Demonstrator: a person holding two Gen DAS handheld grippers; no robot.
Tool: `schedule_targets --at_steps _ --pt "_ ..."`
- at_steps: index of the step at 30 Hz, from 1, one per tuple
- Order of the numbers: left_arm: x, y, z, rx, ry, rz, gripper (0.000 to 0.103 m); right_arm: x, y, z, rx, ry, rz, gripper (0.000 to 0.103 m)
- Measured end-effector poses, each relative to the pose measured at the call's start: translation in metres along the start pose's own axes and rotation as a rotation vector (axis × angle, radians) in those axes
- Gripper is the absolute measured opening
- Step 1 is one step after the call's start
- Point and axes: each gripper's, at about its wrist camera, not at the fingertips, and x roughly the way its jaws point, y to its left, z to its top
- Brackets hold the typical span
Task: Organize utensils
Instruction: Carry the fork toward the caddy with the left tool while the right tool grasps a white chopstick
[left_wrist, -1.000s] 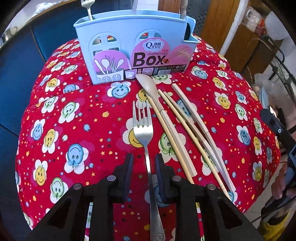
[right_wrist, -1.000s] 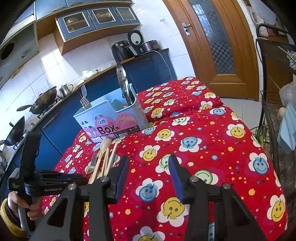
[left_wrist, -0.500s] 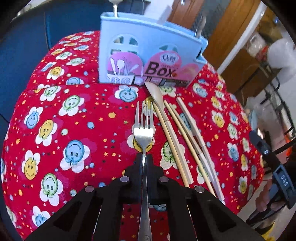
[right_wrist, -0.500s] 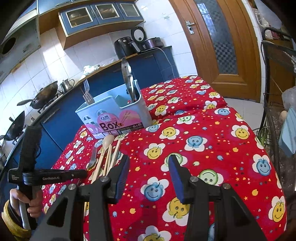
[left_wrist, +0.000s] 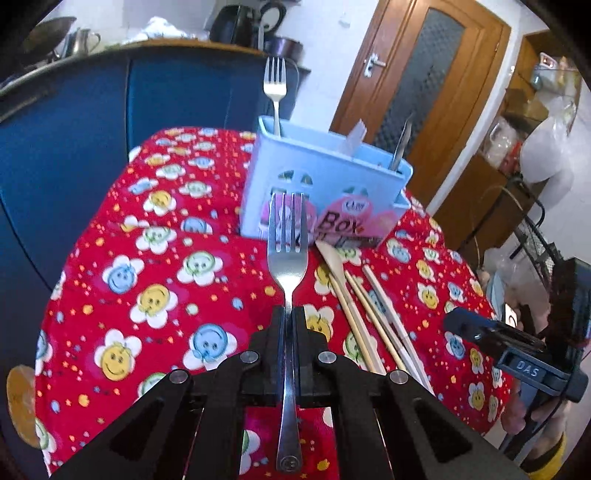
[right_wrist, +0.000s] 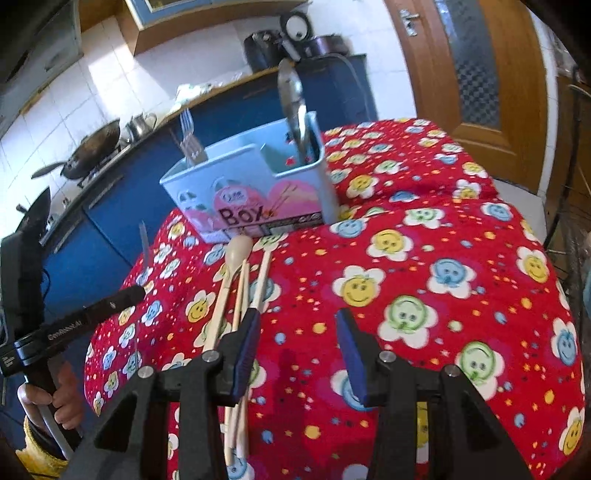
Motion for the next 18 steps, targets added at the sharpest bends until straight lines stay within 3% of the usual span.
schedule_targets --at_steps 10,18 --pt "-0.011 0.004 0.002 0.007 -0.081 -0.017 0.003 0.033 0.023 0.016 -0.031 0.132 0.036 0.029" --pt "-0.024 0.001 0.004 0.032 -0.141 -0.025 0.003 0.062 0.018 0.024 0.033 0.222 0.068 0.018"
